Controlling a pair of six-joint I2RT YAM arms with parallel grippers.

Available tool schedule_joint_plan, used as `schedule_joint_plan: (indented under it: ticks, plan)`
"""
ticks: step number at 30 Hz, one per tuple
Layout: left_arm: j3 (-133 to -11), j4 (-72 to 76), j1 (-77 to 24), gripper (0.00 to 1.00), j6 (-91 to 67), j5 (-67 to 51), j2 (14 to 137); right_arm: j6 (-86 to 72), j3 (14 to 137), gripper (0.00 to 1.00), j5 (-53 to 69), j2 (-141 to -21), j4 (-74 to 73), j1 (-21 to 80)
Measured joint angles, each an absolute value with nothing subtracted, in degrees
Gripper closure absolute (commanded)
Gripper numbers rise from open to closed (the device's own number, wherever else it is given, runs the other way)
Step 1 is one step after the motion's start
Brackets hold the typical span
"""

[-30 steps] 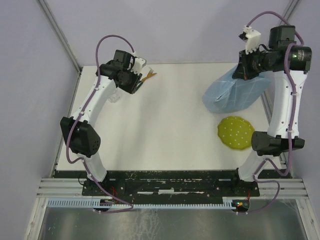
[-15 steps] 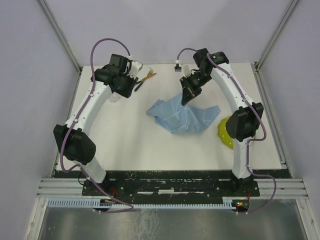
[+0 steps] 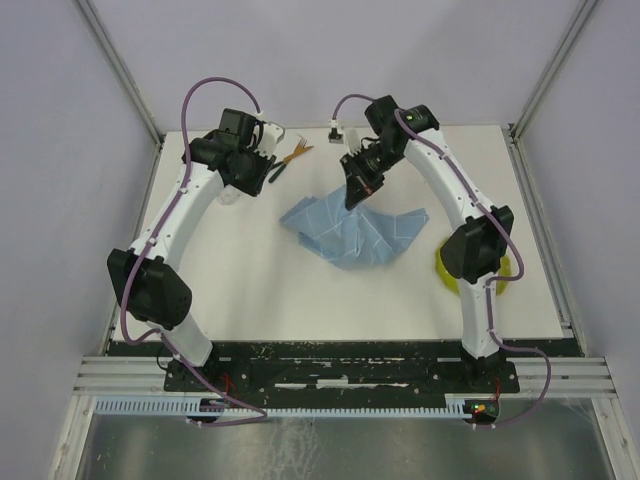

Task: Set the dinner table for one person
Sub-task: Flatten out the napkin at the center of the board.

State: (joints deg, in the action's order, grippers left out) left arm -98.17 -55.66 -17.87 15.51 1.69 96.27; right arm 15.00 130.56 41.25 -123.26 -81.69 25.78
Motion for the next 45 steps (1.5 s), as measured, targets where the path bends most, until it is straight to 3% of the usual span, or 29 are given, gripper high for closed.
schedule_joint_plan:
  ticks: [8,13,25,30,37,45]
  plan:
    - [-98.2,-55.6,-17.9,0.60,15.5,2.1,96.3,8.7,143.4,0.98,39.1,-122.3,-73.1,20.1]
    - [-98.2,-55.6,-17.9,0.60,15.5,2.1,96.4,3.7,140.5,0.98,39.5,-116.6,-65.4,17.1]
    - [-98.2,-55.5,-17.9,0.60,15.5,2.5,97.0,-13.5,132.9,0.98,56.1,-109.3,-47.2,16.1]
    - [-98.2,-55.5,-17.9,0.60,15.5,2.8,97.3,-10.1,127.9,0.98,58.6,-113.8,-56.1,9.8]
    - [-99.4,-55.6,-17.9,0.60,15.5,2.9,98.9,3.7,138.3,0.98,50.4,-120.2,-77.8,5.0]
    - [-100.3,-55.3,-17.9,0.61,15.5,2.9,99.9,0.9,143.0,0.98,52.7,-118.9,-75.9,6.5]
